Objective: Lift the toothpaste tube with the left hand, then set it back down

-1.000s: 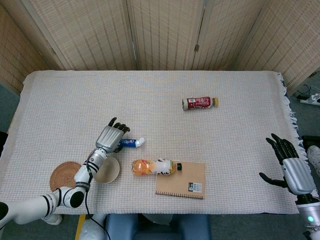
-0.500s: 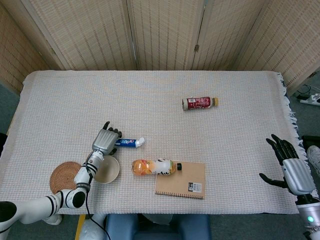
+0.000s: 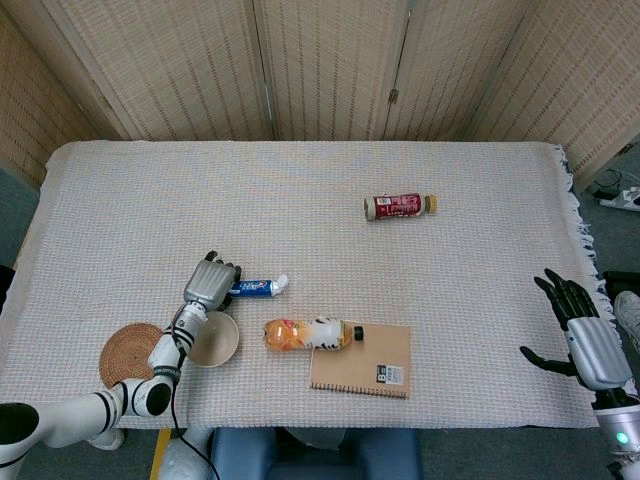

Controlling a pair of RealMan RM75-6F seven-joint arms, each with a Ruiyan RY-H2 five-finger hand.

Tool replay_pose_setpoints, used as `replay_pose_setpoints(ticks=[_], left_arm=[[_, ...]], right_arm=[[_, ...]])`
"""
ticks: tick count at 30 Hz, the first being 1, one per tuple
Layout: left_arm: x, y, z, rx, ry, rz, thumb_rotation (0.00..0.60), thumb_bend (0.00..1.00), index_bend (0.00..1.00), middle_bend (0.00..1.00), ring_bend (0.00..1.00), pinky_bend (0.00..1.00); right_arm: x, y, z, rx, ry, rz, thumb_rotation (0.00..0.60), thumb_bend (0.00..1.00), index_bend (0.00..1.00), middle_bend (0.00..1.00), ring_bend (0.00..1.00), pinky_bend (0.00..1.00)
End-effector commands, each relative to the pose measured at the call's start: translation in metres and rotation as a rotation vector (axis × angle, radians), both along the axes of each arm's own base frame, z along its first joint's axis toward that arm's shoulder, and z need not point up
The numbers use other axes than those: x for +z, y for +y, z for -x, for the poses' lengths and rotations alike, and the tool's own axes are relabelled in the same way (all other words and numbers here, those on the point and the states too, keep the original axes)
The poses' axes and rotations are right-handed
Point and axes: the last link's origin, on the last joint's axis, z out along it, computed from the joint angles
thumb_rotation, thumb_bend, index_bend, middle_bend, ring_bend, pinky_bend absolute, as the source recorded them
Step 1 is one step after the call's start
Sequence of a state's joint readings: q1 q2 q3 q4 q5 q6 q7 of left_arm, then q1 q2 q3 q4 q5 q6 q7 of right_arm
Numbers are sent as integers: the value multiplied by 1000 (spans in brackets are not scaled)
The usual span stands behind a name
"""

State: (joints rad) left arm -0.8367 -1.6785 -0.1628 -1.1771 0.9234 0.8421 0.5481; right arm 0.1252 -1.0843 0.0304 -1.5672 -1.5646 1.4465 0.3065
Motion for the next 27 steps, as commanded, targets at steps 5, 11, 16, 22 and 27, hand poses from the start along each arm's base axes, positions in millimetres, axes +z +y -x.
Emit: replay_pose_setpoints(ticks=[5,11,16,22,27], left_arm=[[-1,3,-2,-15,-23,-7,600,543,535,532,483,429],[-1,8,0,-32,-72,-12,600,682,626,621,560,600],[3,13,5,-50,-140,-16,600,732,694,688,620,688],[8,15,6,-65,-246,-16,600,755,728,725,657,728],[24,7,-7,-168,-381,-3,600,759,735,732,662,734]], right_arm=[[0,0,0,-2,1,0,600,247,0,11,0,0],[0,-1,-1,-5,5,-2,600,247,0,13,0,0],[0,-1,-2,-5,8,-3,600,248,0,14,0,0],[0,-1,-6,8,9,-5,600,247,0,17,0,0],[-2,-9,-27,100,18,-33,600,247,0,35,2,0]])
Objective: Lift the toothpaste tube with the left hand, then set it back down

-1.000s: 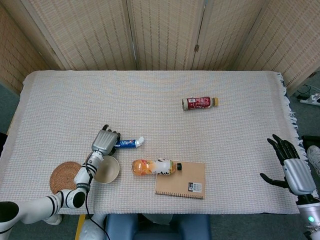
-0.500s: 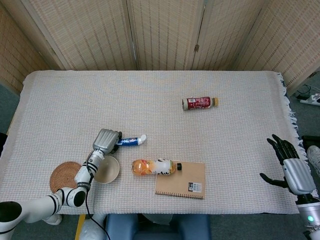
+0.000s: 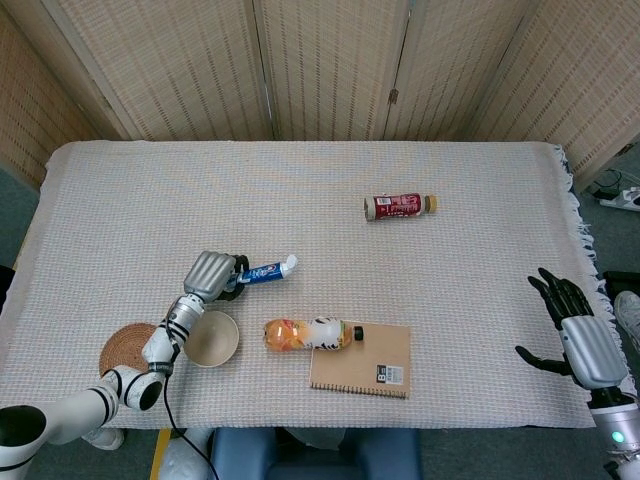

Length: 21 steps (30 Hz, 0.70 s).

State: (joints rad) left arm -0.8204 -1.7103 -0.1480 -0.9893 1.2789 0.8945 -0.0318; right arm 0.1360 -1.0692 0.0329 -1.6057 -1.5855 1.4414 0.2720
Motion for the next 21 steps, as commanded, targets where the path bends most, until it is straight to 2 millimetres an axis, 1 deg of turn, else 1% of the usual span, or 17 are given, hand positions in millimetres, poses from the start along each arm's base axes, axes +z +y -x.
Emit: replay_pose_setpoints(ticks=[1,3,6,9,11,12,16,19,21], left_arm=[[16,-8,-11,-111,-92,-3,600,760,735,733,662,735],[20,-12,-18,-150,-119,4,600,762,735,733,662,735],[23,-18,-28,-186,-146,15,600,772,735,733,662,735],[26,-26,-40,-221,-156,27,600,781,735,734,662,734],[27,-31,-48,-233,-162,38,600,783,736,734,662,735],[28,-33,-52,-237,-166,41,600,784,736,734,662,735],[30,-39,-64,-250,-166,46,600,787,736,734,662,735],[31,-43,-70,-253,-160,52,600,792,736,735,662,735],[31,-45,-74,-257,-158,54,600,793,736,735,663,735]], right_arm=[[-2,-9,-21,86,5,-32,600,247,0,40,5,0],[-6,-18,-38,141,4,-63,600,247,1,44,9,0],[-12,-30,-61,213,3,-107,600,247,42,54,13,0],[-19,-46,-89,279,3,-154,600,247,145,61,15,0],[-25,-58,-107,314,-1,-190,600,247,245,62,17,0],[-28,-63,-115,326,-2,-204,600,247,268,62,16,0],[-44,-83,-146,370,4,-269,600,248,281,57,1,0],[-57,-93,-166,396,-4,-314,600,248,281,55,0,0],[-64,-97,-176,406,-12,-339,600,248,281,53,0,0]])
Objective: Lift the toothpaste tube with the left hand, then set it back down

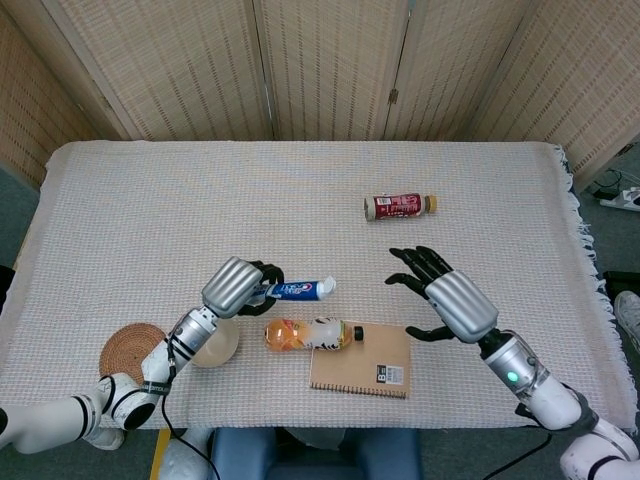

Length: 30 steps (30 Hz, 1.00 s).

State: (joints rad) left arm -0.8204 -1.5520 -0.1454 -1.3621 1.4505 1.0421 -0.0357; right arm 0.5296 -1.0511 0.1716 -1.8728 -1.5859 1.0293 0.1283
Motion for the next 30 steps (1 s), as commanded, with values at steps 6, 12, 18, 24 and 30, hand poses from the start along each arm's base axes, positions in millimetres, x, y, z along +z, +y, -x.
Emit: replay_pose_setpoints(ticks=[6,12,18,24,30], left_arm=[[3,-7,-14,0,12,3,600,794,736,735,663,734],[3,-11,-19,4,21,0,600,794,736,735,663,735],[5,-13,-20,7,16,2,600,796,739,738,667,734],[7,-13,-16,21,5,9,600,799,742,743,672,735],[9,-12,-12,23,-4,6,600,801,746,746,673,734]], right_arm=[[-30,-17,-50,61,-20,-94,600,247,285,52,0,0],[-39,-22,-67,81,-11,-116,600,248,294,52,0,0],[-42,-22,-69,77,13,-122,600,248,306,52,0,0],[-44,-22,-64,51,32,-124,600,247,311,54,0,0],[-43,-23,-59,32,40,-121,600,248,315,58,0,0]])
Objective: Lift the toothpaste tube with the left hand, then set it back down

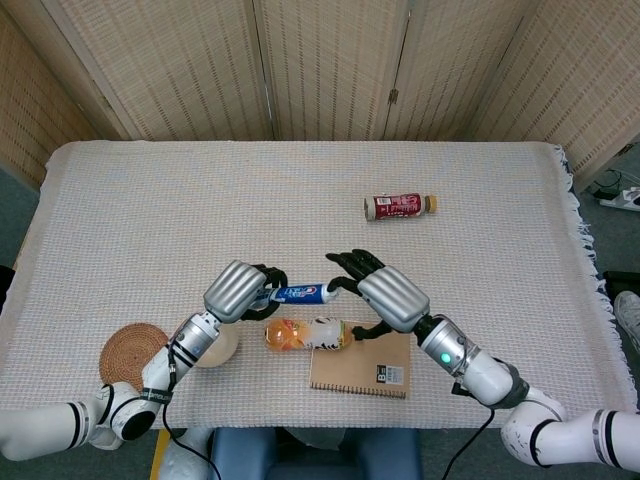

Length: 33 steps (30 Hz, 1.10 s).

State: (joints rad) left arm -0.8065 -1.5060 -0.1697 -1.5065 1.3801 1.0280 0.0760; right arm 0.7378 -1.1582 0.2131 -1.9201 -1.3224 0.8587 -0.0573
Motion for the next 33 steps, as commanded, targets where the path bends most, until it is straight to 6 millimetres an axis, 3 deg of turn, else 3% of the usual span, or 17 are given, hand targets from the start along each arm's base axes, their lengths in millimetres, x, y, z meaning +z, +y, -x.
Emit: replay_pose_setpoints(ticks=[1,18,23,25,28,30,33], left_arm=[[1,0,2,1,0,-1,600,802,746,746,674,734],[3,-2,4,11,-40,6,600,807,747,746,674,735],[4,-2,9,39,-83,18,600,825,747,747,676,735],[4,-2,11,50,-105,24,600,833,747,747,676,735],[4,-2,12,60,-129,33,600,840,747,747,676,735],[4,-3,11,61,-138,37,600,841,747,747,676,735],[4,-4,10,62,-157,41,600,842,747,747,676,735]], right_arm=[[1,0,2,-4,6,2,600,248,317,59,0,0],[-3,0,12,-34,-7,-5,600,247,320,61,0,0],[10,4,13,-42,-99,26,600,248,315,61,0,0],[13,5,13,-48,-152,30,600,247,259,60,3,0],[11,6,12,-53,-219,15,594,247,85,32,2,0],[9,5,10,-56,-256,-2,532,246,13,6,1,0],[4,3,5,-67,-327,-35,383,203,0,0,0,0]])
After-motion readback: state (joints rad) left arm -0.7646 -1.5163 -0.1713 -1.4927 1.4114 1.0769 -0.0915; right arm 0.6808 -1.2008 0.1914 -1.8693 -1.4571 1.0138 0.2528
